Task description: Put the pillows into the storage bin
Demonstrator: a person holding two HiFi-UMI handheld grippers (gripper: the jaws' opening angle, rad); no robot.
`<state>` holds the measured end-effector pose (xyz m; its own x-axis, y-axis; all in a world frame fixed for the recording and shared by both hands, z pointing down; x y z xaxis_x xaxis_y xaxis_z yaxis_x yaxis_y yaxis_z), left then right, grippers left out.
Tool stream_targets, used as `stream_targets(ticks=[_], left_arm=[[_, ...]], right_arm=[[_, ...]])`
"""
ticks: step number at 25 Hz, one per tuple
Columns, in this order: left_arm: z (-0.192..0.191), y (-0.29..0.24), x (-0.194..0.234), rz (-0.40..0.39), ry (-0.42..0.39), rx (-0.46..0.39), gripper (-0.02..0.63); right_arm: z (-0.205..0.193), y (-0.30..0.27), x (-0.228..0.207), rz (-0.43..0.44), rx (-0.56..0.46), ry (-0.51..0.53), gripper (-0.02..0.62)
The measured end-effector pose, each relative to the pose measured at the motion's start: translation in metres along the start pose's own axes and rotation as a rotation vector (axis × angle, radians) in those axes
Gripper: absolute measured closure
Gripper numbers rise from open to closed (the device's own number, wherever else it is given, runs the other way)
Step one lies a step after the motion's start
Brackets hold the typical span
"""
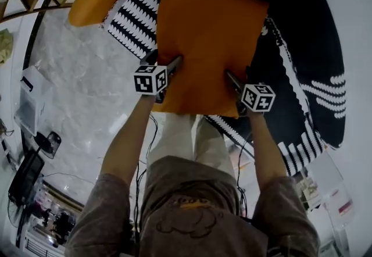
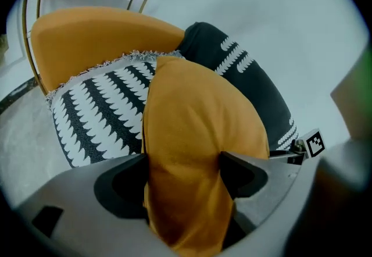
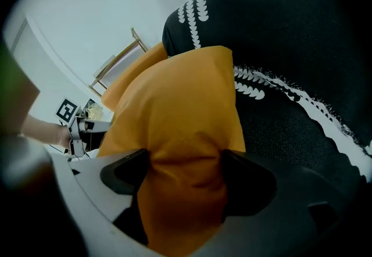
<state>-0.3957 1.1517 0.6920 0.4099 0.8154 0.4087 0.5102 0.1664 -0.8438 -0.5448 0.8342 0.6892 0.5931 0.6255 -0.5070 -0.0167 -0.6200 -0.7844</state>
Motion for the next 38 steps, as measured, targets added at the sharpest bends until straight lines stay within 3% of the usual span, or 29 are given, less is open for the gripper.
stream_targets(ticks=[2, 5, 8, 16, 21, 25, 29, 33, 38], left_arm=[[0.005, 0.006, -0.005, -0.034, -0.005, 0.018, 0.299], [0.022, 0.025, -0.025, -0.066, -0.038, 0.016, 0.473], [0.044, 0.051, -0.049, -0.074, -0.071, -0.007, 0.520], [0.114, 0.158, -0.142, -0.148, -0.201, -0.096, 0.525], [0.123, 0.208, -0.227, -0.238, -0.336, -0.125, 0.525], [0.108, 0.212, -0.314, -0.362, -0.483, -0.108, 0.525], [0.064, 0.214, -0.403, -0.487, -0.649, -0.057, 0.525], [-0.010, 0.227, -0.491, -0.603, -0.796, 0.011, 0.525], [-0.136, 0.258, -0.584, -0.742, -0.974, 0.103, 0.526]], right_arm=[[0.005, 0.003, 0.010, -0.019, 0.018, 0.023, 0.250], [0.019, 0.018, 0.033, -0.083, -0.002, 0.063, 0.438], [0.037, 0.045, 0.050, -0.123, -0.052, 0.045, 0.542], [0.081, 0.184, 0.093, -0.149, -0.237, -0.001, 0.548], [0.059, 0.288, 0.106, -0.223, -0.363, -0.060, 0.548], [0.004, 0.369, 0.092, -0.337, -0.505, -0.156, 0.549], [-0.084, 0.445, 0.086, -0.458, -0.645, -0.281, 0.555], [-0.192, 0.518, 0.092, -0.573, -0.771, -0.412, 0.561], [-0.349, 0.594, 0.125, -0.717, -0.898, -0.585, 0.568]])
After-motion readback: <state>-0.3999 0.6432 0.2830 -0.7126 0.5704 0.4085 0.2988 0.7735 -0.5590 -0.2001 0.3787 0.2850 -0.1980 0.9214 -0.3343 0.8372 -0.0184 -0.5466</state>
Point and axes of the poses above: the fingertips, and each gripper's own axes: y backward along the fingers, x to its left, z out of its top, the point moved 9 cm from there along y, backward along the fingers, and after that the axes turned 6 degrees about z, right-handed, at the moved point
